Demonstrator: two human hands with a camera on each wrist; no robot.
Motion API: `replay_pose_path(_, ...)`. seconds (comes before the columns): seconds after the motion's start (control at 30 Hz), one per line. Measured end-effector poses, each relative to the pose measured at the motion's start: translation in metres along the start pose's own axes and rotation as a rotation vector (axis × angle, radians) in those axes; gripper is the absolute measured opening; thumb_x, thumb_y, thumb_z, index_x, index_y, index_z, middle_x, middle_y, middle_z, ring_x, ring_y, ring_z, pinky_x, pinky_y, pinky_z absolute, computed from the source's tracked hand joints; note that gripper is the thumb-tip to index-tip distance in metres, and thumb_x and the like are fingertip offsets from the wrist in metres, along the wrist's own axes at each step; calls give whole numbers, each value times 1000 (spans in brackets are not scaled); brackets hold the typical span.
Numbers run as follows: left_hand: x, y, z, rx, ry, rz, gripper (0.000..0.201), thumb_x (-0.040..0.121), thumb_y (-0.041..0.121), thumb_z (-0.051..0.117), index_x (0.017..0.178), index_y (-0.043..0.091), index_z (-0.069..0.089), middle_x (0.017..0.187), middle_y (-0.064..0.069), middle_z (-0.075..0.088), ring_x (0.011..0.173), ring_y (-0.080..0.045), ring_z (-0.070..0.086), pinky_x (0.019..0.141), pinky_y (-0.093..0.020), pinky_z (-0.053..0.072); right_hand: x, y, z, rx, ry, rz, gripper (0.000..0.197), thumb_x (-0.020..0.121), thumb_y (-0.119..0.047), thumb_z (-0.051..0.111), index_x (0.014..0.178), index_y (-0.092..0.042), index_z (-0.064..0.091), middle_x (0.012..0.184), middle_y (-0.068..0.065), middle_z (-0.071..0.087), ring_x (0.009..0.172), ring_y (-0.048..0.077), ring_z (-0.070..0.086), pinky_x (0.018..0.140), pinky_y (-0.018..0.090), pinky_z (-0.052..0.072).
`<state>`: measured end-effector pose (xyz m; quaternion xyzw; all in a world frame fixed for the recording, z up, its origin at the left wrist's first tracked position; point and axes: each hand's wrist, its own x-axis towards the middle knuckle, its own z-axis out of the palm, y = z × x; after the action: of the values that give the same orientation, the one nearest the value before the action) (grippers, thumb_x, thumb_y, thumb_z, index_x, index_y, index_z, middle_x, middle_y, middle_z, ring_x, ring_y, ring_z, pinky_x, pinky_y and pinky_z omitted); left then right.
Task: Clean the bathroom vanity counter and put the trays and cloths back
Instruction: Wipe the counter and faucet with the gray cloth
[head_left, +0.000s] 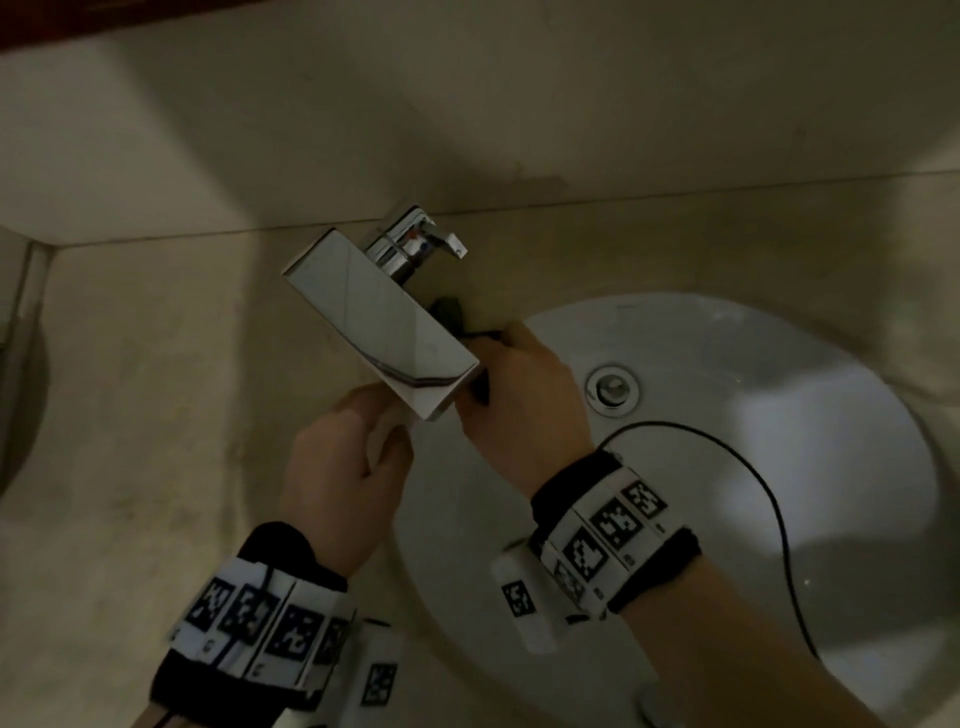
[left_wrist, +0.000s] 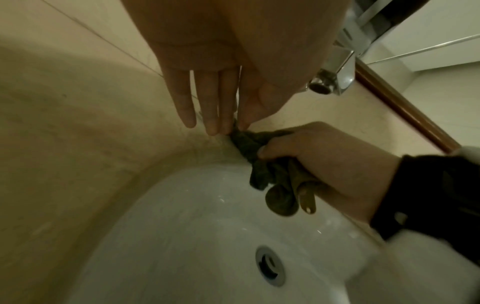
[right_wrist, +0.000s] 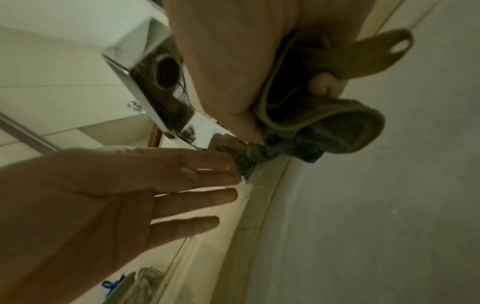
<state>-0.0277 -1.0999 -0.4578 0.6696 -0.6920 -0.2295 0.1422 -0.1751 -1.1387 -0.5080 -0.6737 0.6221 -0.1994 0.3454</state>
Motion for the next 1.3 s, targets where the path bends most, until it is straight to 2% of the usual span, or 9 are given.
replay_pose_path(0.23,-10,-1,9,-41,-19,-86,29,90,4,55,114,14,69,103,9,67,84,-2,58,70,7,35,-30,23,0,10,-149,83,32,88,-22,54,117,-32,64,87,0,47,76,22,53,62,30,39)
replay_pose_path(0.4,-15,2,16,-276,-99,-156,28,92,3,54,111,20,65,107,16,65,95,7,61,81,-1,43,-41,40,-28,833,-70,400,21,86,1,57,96,-10,72,83,16,71,74,29,68,73,45,58)
replay_pose_path(0.47,-11,6,21,-441,-99,-225,20,92,9,60,109,16,66,108,21,64,98,8,61,84,-8,47,-46,41,-45,1083,-53,489,19,86,5,55,98,1,70,89,21,70,79,31,69,73,41,59)
replay_pose_path(0.57,-3,15,29,-785,-175,-411,48,76,35,67,121,20,62,115,14,66,107,0,61,95,-24,46,-52,41,-59,1196,-118,504,21,86,3,53,97,0,70,88,15,71,76,26,69,65,28,57)
replay_pose_path(0.7,3,27,37,-1062,-442,-546,48,79,45,62,121,22,62,116,-3,69,108,-20,65,96,-39,48,-56,44,-57,1174,-193,494,22,85,2,53,94,-3,72,89,14,72,78,26,69,70,31,57)
replay_pose_path(0.87,4,26,45,-763,-313,-414,26,88,19,64,113,12,64,87,-8,74,85,-21,71,73,-31,58,-55,53,-53,986,-123,478,28,87,5,54,88,-17,72,86,3,73,79,18,70,72,27,59)
replay_pose_path(1.03,0,19,45,-548,-273,-322,14,87,20,66,95,31,62,77,-3,71,70,-11,69,60,-20,56,-57,66,-49,722,-108,365,35,85,1,57,102,-24,72,104,-2,71,97,17,67,91,41,54)
replay_pose_path(1.2,4,14,46,-523,-274,-422,12,88,15,64,93,26,61,85,-5,70,80,-21,69,71,-35,59,-62,56,-49,688,-100,148,59,77,22,48,97,-27,75,114,0,66,105,13,62,88,24,54)
replay_pose_path(1.3,6,21,40,-983,-309,-684,16,91,2,54,90,12,66,83,-12,73,75,-27,72,60,-37,59,-61,56,-45,531,-150,33,62,75,24,48,95,-28,76,128,-3,57,113,6,53,89,12,47)
